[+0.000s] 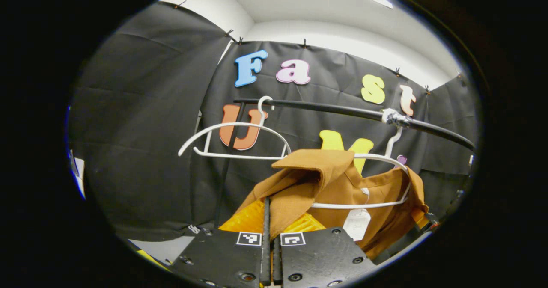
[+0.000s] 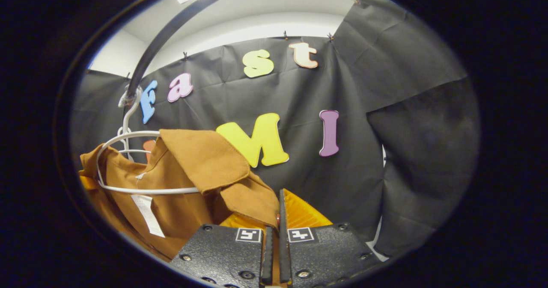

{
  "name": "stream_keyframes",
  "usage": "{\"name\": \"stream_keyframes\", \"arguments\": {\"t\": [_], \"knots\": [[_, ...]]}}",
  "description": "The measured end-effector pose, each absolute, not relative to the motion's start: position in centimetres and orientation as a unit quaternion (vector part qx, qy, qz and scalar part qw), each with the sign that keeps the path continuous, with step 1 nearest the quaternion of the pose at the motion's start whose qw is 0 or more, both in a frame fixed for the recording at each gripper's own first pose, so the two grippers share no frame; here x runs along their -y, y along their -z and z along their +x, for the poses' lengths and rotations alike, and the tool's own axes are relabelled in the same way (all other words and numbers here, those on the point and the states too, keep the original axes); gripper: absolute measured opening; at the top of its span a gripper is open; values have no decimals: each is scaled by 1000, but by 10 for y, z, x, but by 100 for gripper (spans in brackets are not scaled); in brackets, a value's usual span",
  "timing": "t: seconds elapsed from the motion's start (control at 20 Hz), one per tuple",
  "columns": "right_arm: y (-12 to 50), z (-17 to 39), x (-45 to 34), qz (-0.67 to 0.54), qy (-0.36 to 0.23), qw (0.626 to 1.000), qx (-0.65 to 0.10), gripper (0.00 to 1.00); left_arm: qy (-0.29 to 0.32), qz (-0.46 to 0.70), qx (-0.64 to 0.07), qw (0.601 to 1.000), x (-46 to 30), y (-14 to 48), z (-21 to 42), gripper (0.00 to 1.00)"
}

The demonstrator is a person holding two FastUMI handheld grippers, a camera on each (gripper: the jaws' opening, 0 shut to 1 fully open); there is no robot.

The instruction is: Grasp the clothes on the hanger with both hands and then place them into the laundry hamper below.

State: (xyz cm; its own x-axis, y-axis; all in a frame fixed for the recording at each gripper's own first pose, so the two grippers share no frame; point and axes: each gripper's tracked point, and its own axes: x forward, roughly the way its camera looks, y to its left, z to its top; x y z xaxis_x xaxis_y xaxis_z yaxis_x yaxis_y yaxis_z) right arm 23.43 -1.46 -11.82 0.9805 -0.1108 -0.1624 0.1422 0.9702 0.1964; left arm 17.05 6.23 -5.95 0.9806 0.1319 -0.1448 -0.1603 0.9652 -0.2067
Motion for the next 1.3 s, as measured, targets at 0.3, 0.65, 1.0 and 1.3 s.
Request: {"name": "stream_keyframes", "arguments": {"t": [0.3, 0.65, 1.0, 1.3], "knots": [[100, 244, 28, 176, 27, 982, -65, 7, -82, -120, -51, 988, -85, 42, 169, 6], [89, 264, 45, 226, 21, 972, -62, 5, -90, -136, -49, 985, -108, 38, 170, 0], [98, 292, 44, 233, 16, 969, -84, 5, -91, -144, -60, 984, -119, 45, 181, 6], [110, 315, 49, 216, 5, 971, -100, 5, -88, -159, -85, 980, -123, 62, 187, 6]]}}
